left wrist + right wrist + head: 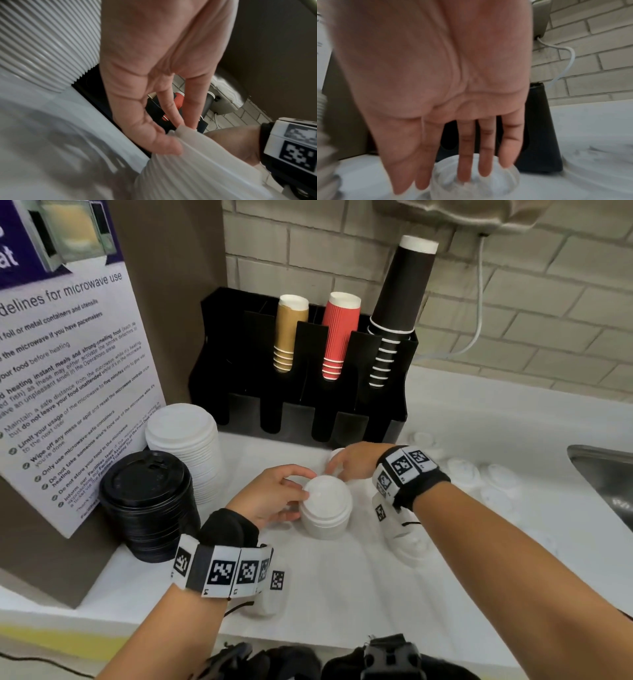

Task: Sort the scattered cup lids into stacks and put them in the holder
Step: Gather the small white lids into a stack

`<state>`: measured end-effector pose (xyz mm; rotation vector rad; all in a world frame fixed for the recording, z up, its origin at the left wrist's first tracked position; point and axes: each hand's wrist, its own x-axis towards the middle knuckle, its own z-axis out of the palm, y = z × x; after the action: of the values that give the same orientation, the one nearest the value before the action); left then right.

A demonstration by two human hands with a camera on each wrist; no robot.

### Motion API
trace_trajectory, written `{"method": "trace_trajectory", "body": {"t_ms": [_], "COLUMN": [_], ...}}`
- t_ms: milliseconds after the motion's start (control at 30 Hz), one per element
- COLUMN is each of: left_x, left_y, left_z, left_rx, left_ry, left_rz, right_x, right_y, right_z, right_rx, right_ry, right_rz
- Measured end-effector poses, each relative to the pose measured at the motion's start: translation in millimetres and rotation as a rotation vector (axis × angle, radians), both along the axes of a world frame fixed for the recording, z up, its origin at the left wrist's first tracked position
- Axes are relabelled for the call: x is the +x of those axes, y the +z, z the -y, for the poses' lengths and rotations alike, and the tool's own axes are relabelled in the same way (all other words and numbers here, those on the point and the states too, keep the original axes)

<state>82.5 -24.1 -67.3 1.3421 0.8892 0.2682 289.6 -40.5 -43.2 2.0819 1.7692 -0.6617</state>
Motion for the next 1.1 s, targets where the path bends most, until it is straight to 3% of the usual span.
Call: {"method": "trace_trajectory", "body": {"t_ms": [133,300,400,600,733,900,1100], "left_x": [-2,-6,-6,-5,-7,-8,-8], "left_y": [0,0,0,1,2,4,-2], "left_z": [0,0,1,4,4,7,7], "left_rx": [-0.025,-0.022,-0.02,-0.02,-0.006,-0.019,0.016], "left_ry": [-0.009,-0.025,-0.034,-0.029,-0.024,-0.01,0.008], "left_rz": [0.022,0.049,0.053,0.053,0.063,0.066,0.068], "right_x": [6,22,19,3,-6,-23,-33], "right_y": [2,23,35,38,33,19,3], "right_z": [5,33,55,82,90,96,104], "right_rx": [0.223,0.585,0.668,0.775,0.695,0.553,0.593], "right_ry": [-0.021,-0.4,-0.537,-0.603,-0.607,-0.68,-0.684], "right_rz": [-0.02,-0.521,-0.802,-1.157,-1.353,-1.367,-0.995]}}
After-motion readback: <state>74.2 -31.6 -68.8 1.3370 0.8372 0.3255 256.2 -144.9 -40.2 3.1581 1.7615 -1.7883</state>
